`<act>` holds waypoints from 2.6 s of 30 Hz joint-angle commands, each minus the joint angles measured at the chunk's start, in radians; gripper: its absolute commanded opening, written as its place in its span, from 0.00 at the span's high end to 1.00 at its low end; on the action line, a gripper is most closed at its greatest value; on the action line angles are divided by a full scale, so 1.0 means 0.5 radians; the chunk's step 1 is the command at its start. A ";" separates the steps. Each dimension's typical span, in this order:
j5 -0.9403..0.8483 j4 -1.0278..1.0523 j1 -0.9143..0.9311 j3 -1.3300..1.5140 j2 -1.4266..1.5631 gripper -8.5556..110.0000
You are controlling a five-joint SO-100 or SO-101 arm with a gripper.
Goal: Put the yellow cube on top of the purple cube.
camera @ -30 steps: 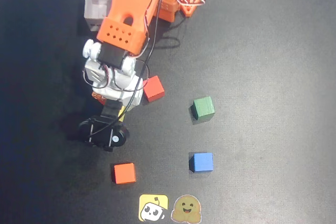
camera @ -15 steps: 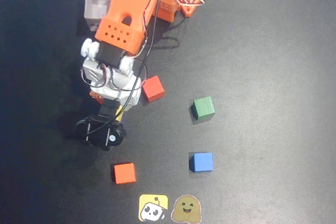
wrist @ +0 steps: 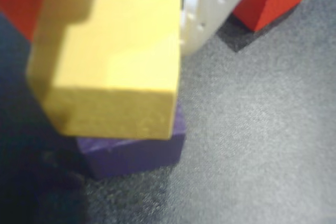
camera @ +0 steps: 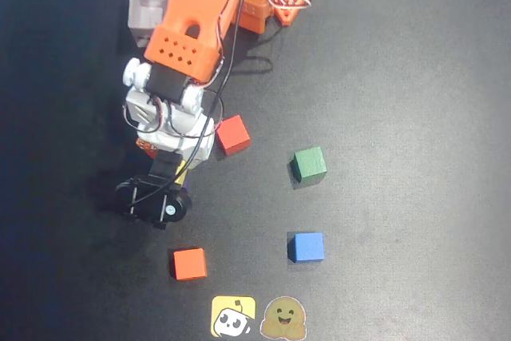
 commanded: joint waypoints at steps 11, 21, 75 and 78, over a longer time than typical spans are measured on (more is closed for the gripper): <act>0.031 -0.015 -0.003 0.003 0.049 0.76; 0.049 -0.009 -0.015 -0.003 0.126 0.73; 0.227 0.077 -0.687 1.844 3.010 0.92; 0.172 0.221 -0.690 1.844 3.010 0.92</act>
